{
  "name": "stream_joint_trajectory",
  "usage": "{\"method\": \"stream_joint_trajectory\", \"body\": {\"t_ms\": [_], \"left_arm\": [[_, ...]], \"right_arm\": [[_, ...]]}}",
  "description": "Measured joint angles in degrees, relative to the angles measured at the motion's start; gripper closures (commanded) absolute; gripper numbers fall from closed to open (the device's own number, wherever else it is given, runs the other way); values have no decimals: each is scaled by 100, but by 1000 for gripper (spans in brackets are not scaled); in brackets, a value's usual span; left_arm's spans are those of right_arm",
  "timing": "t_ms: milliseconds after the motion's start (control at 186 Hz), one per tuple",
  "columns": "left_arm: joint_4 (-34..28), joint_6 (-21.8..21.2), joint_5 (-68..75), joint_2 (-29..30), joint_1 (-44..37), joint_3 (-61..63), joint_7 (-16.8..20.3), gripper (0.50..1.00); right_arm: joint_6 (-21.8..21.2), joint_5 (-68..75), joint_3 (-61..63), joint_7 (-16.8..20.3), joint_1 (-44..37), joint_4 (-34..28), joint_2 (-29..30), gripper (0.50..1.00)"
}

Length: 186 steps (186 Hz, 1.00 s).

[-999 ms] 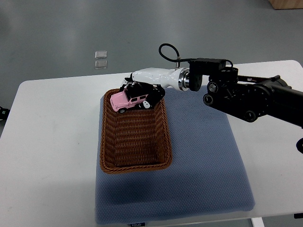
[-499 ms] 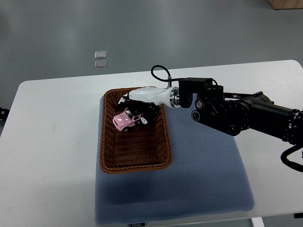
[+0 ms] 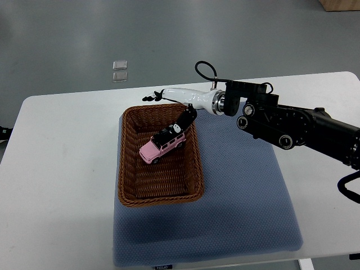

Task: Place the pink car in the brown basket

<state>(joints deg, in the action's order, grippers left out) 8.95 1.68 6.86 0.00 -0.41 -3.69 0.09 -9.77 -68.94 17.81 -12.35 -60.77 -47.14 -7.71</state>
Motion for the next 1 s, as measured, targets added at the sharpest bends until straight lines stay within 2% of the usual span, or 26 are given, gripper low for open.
{"method": "stream_joint_trajectory", "body": {"t_ms": [134,354,607,848,999], "left_arm": [[0,0,0,0,1,0,1,500],[0,-2,0,0,2,0,0,500],[1,-2,0,0,1,0,0,500],[2,-2,0,0,1,0,0,500],[2,-2,0,0,2,0,0,500]], "right_arm": [[-44,1481,307,56,218,10,-186,587],[18,3939,1115,592,769,49,-458,587],[20,6266,1854,665,1217,192,-653,587],[-86,7831,1908,811,1508,643,-773,587],[-152,8029,1841,792,1717,704,-776,587]]}}
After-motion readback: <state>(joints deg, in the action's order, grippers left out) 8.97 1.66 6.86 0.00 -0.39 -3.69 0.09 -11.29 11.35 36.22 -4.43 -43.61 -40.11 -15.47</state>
